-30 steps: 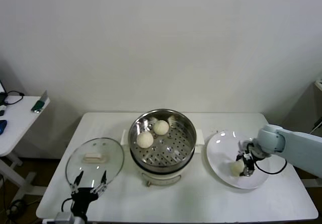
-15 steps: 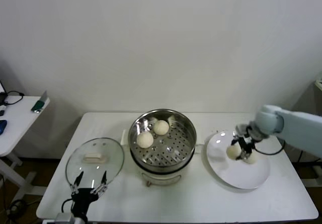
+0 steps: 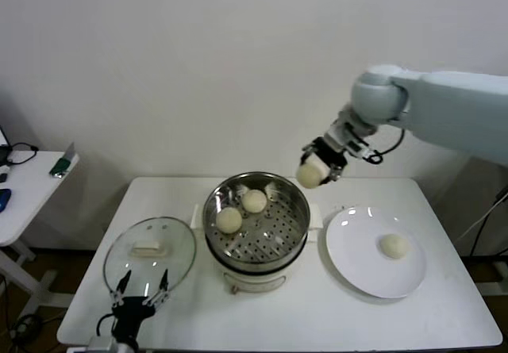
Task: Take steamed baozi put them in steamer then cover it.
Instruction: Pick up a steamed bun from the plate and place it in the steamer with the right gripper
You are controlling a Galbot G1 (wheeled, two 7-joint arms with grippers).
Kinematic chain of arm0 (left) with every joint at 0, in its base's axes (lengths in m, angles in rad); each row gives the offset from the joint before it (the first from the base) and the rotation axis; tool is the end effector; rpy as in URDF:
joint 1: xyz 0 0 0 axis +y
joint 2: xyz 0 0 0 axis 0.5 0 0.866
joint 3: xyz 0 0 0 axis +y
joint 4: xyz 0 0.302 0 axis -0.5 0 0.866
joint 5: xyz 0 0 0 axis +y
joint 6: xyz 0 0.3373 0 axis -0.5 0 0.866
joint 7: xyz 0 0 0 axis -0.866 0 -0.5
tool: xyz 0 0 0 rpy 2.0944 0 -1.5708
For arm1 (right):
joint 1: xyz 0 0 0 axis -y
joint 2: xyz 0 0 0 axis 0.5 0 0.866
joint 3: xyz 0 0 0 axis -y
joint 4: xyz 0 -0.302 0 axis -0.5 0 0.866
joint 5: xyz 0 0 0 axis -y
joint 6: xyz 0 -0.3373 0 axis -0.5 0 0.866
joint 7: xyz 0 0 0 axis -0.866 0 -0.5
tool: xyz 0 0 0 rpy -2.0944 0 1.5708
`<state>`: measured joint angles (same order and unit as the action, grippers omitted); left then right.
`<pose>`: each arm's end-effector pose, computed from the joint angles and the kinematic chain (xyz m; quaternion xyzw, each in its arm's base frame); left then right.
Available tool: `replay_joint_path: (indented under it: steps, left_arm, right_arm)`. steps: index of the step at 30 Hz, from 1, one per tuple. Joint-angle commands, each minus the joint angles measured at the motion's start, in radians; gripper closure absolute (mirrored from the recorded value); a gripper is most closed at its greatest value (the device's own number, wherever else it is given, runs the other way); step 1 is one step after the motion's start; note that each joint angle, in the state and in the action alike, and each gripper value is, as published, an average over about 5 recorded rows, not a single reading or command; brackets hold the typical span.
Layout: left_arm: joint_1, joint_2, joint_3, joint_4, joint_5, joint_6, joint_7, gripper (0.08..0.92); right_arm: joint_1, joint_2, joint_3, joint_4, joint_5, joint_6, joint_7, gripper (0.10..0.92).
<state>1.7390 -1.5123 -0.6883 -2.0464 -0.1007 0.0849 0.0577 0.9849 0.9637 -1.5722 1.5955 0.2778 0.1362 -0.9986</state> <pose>0.1357 0.0577 -0.2999 0.0300 -0.9889 -0.0131 0.1448 0.4403 0.0721 0.0301 0.6168 -0.2948 0.7241 0.0918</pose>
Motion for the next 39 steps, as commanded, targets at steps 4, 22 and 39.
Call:
replay_joint_path:
  steps: [4,22,39]
  left_arm:
    - [0.008,0.002,-0.005,-0.003,0.000,-0.007,0.000,0.177]
    - [0.006,0.012,-0.020,-0.001,-0.009,-0.009,0.001,0.177]
    - [0.021,0.010,-0.016,-0.022,-0.008,-0.012,0.000,0.177]
  right_arm:
    - [-0.130,0.226,0.016,0.133,-0.181,0.089,0.069,0.364]
    - [-0.309,0.257,-0.029,0.023,-0.292,0.068,0.126,0.364]
    - [-0.115,0.094,-0.001,-0.052,-0.075,0.108,0.009,0.203]
